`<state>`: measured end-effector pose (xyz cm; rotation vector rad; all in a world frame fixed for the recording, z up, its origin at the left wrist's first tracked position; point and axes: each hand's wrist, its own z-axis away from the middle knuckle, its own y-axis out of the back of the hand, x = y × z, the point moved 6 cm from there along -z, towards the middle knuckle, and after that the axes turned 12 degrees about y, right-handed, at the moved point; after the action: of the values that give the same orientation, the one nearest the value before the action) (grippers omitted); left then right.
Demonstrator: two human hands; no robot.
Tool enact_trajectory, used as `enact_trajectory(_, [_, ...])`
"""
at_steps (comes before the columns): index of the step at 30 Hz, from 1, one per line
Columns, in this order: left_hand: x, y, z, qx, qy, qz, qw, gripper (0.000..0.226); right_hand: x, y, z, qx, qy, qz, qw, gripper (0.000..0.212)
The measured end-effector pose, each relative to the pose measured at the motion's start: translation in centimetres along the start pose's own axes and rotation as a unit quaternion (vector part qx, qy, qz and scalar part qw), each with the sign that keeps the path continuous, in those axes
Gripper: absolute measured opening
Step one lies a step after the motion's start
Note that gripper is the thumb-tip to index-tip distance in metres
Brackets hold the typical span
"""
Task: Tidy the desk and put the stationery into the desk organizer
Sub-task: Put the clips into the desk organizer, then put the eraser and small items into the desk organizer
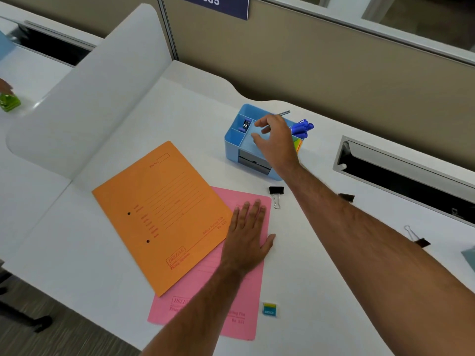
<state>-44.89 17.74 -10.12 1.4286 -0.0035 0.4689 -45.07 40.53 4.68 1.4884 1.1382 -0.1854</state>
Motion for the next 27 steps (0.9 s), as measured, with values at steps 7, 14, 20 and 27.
enact_trajectory(7, [-0.1, -0.1, 0.0, -0.005, 0.005, -0.001, 1.000, 0.081, 1.0, 3.5, 7.0, 0.027, 0.028, -0.047, 0.998, 0.018])
enact_trajectory(14, [-0.1, 0.0, 0.0, -0.023, 0.002, -0.018, 1.000, 0.083, 3.9, 5.4, 15.9, 0.043, -0.012, -0.073, 0.996, 0.011])
enact_trajectory(20, [0.4, 1.0, 0.1, -0.057, 0.008, -0.024, 0.998, 0.083, 6.3, 5.7, 22.0, -0.006, -0.088, -0.057, 0.995, 0.012])
enact_trajectory(27, [2.1, 2.7, 0.7, -0.089, 0.014, 0.031, 0.995, 0.078, 7.1, 6.2, 27.8, -0.054, -0.170, -0.066, 0.982, 0.013])
